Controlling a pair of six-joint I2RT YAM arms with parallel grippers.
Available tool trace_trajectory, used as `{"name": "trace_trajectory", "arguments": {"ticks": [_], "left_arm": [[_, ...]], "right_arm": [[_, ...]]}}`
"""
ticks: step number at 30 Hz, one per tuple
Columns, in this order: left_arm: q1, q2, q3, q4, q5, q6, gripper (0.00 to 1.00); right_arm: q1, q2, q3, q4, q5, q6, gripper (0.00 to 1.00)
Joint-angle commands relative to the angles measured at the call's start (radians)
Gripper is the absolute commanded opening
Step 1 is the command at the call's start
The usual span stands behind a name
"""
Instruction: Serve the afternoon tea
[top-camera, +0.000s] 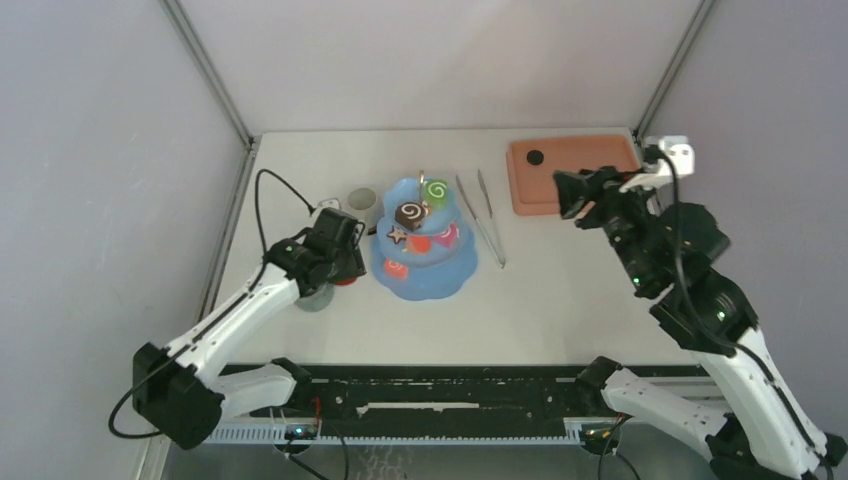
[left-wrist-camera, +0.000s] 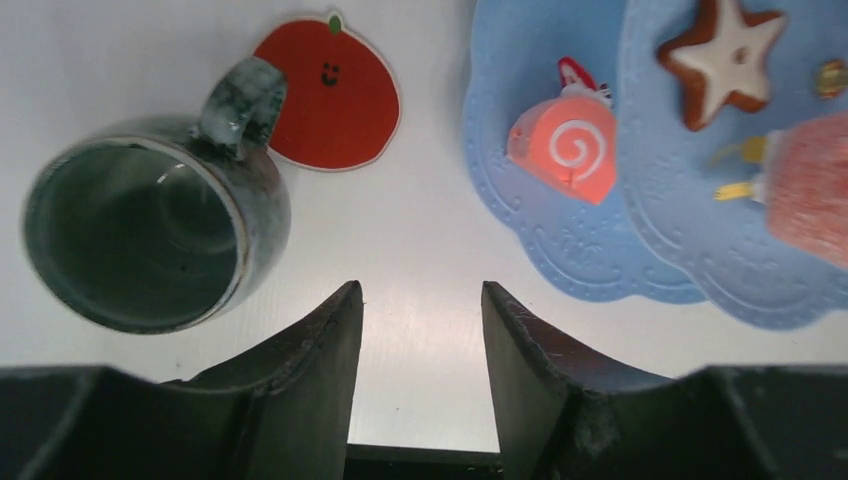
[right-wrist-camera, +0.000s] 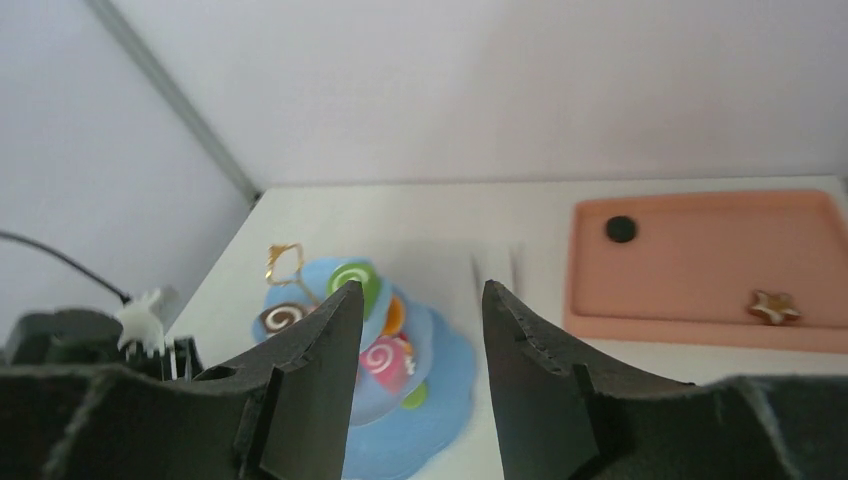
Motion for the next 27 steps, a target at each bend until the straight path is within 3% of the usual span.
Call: {"name": "trace_trajectory", "arguments": {"ticks": [1, 9, 18, 27], "left_arm": [[-0.012, 0.074, -0.059, 0.126, -0.009, -0.123, 0.5], [-0.01, 0.276, -0.096, 0.217, -0.061, -0.2, 0.38], [0.038, 0.43, -0.131, 0.305, -0.083, -0.253, 0.34], [0.171, 0.531, -0.1, 0.353, -0.076, -0.255, 0.33]], "right_arm": [[-0.094, -0.028, -0.017, -0.068, 0.015, 0.013, 0.55], [-0.169, -0.031, -0.027, -0.091, -0.04, 0.004, 0.55], [-0.236, -0.031, -0.028, -0.102, -0.075, -0.016, 0.55], [-0.309, -0.016, -0.028, -0.102, -0.13, -0.021, 0.55]]}}
